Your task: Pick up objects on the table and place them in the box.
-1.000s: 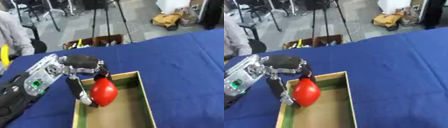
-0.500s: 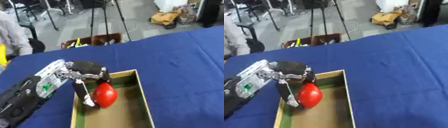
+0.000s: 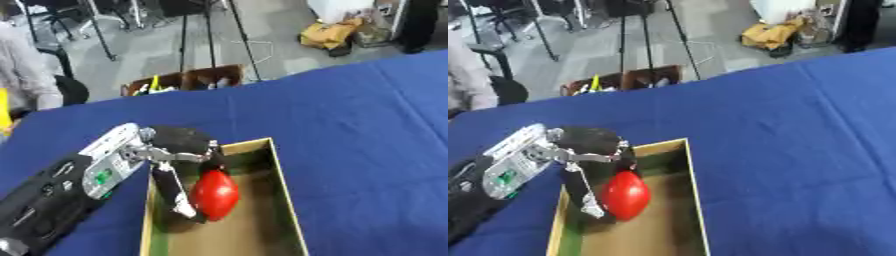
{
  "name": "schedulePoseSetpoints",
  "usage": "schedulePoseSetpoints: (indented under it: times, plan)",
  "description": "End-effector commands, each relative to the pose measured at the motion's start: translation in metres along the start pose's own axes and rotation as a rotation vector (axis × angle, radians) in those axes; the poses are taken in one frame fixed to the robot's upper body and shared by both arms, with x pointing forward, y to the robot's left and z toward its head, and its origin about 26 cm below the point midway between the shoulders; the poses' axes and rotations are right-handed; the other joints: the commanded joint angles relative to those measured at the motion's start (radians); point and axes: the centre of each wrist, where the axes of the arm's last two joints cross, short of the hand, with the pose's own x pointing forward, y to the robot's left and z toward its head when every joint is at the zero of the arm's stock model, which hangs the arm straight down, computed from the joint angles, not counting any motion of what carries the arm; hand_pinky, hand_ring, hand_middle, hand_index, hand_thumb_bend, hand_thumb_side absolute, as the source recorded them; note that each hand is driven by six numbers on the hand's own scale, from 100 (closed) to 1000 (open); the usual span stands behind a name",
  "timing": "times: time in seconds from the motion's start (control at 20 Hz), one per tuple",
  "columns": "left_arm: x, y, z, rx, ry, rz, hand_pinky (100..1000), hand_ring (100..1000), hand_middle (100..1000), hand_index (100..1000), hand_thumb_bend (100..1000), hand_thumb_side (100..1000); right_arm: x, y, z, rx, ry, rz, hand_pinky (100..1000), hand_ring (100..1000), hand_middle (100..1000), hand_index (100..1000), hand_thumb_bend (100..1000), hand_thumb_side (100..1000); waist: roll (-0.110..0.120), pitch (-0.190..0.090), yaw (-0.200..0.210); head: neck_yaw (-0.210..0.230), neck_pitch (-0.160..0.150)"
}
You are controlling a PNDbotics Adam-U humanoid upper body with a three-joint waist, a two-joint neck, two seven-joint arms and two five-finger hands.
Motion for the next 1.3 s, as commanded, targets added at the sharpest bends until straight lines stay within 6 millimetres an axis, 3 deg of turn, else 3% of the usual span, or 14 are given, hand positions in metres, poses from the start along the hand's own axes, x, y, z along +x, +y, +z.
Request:
schedulePoseSetpoints:
  times: [0.05,0.2,0.35,0.45,0.85,1.05,1.2,1.25,1.3]
  plan:
    - [-0.001,0.011,0.005,-0.197,-0.123,-0.162,371,559,586,855,100,496,0.007,-0.002,-0.004,-0.007,-0.031,0.009,322,421,407,613,174,794,-0.009,-0.016,-0.001,-0.003,0.0]
    - [0.0,0.009,0.004,-0.248,-0.14,-0.192,451,643,681,912,134,543,0.007,-0.003,-0.004,-0.01,-0.031,0.007,323,421,407,613,174,794,-0.01,-0.018,-0.003,-0.005,0.001]
    - [0.0,0.007,0.003,-0.298,-0.16,-0.219,516,711,747,958,313,615,0.007,-0.004,-0.004,-0.012,-0.031,0.005,323,420,406,612,174,793,-0.012,-0.021,-0.006,-0.009,0.005]
    - [0.0,0.005,0.003,-0.317,-0.17,-0.239,552,743,775,976,380,652,0.007,-0.004,-0.004,-0.014,-0.032,0.002,323,419,406,611,173,792,-0.013,-0.024,-0.006,-0.009,0.006]
    - [-0.004,-0.001,0.005,-0.347,-0.181,-0.279,608,787,824,991,470,693,0.006,-0.006,-0.003,-0.019,-0.031,-0.008,324,418,406,611,171,792,-0.018,-0.033,-0.006,-0.003,0.016]
    - [-0.005,0.001,0.007,-0.322,-0.181,-0.272,585,771,807,973,426,683,0.006,-0.006,-0.003,-0.02,-0.028,-0.012,324,418,406,610,172,792,-0.021,-0.037,-0.004,-0.002,0.018]
    - [0.001,0.016,0.012,-0.206,-0.186,-0.27,511,714,758,937,278,644,0.005,-0.006,-0.002,-0.022,-0.025,-0.013,324,418,406,610,171,792,-0.025,-0.039,0.002,-0.004,0.02]
    - [0.004,0.023,0.015,-0.156,-0.187,-0.27,502,706,752,933,265,646,0.005,-0.007,-0.001,-0.023,-0.024,-0.012,324,417,406,610,171,792,-0.026,-0.04,0.004,-0.004,0.021]
    - [0.008,0.03,0.017,-0.098,-0.193,-0.272,448,656,715,912,174,717,0.005,-0.007,-0.001,-0.027,-0.022,-0.012,324,417,406,610,172,792,-0.029,-0.04,0.008,-0.006,0.022]
